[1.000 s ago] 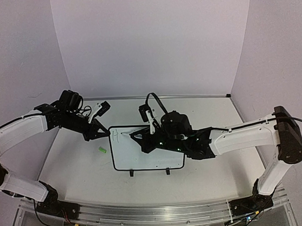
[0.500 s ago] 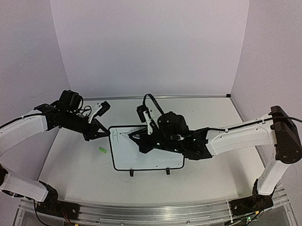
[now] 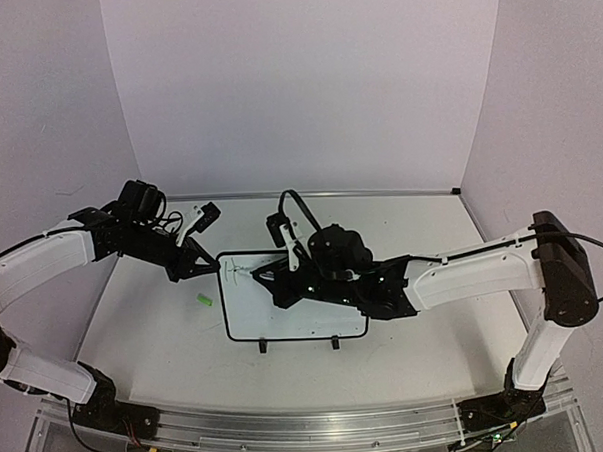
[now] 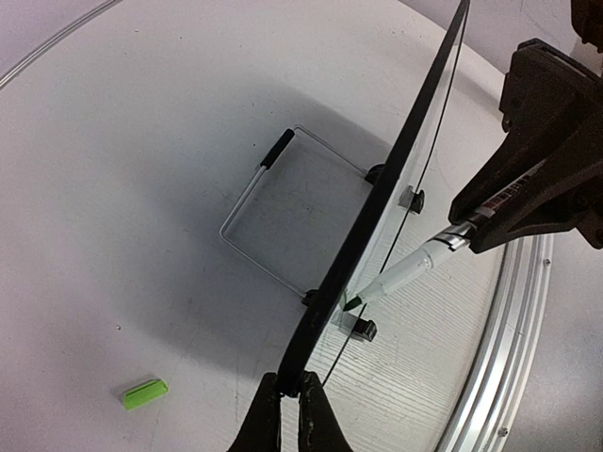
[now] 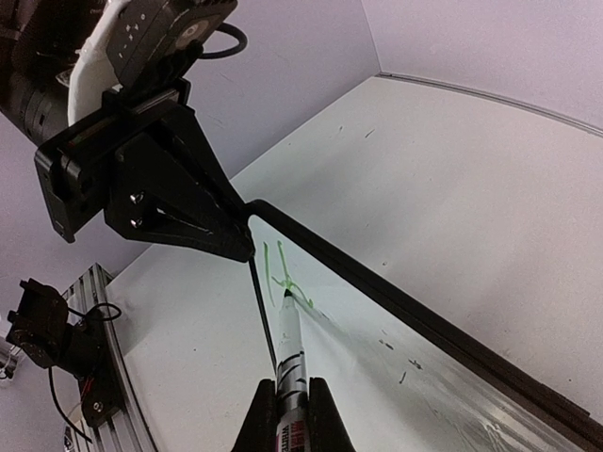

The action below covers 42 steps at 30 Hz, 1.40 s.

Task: Write a sentence on the whiteboard

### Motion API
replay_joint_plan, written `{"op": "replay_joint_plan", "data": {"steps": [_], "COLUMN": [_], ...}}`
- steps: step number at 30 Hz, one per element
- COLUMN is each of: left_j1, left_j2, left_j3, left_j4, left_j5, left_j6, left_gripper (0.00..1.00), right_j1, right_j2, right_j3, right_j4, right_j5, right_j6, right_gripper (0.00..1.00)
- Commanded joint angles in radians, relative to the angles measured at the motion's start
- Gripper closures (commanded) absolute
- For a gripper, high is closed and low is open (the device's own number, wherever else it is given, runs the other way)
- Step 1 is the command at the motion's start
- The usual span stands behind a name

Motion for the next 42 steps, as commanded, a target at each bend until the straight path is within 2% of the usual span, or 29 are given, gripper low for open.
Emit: {"op": "replay_joint_plan", "data": {"steps": [1,19,31,42], "left_j1": [-0.005,-0.006,-0.006,-0.006], "left_j2": [-0.009,-0.012,-0.016,-0.018], "left_j3": [0.013,0.012,0.011,0.012], "left_j4": [-0.016,-0.018,-0.018,-0.019], "left_j5": [-0.05,-0.055,-0.056,-0.058], "left_j6": [0.024,0.023,0.023,0.023], "left_gripper": [1.0,1.0,1.0,1.0], "right_j1": [-0.007,-0.007,-0.007,-0.007], "right_j2": [-0.012,-0.083,-0.068,-0.142], "right_j3": [-0.018,-0.024,0.0,-0.053], "right_j4": [-0.03,-0.036,-0.033,0.01], "right_j5": [0.036,0.098,0.097,-0.025], "right_j6": [0.01,-0.009,-0.025,-0.054], "right_gripper": [1.0,1.0,1.0,1.0]}}
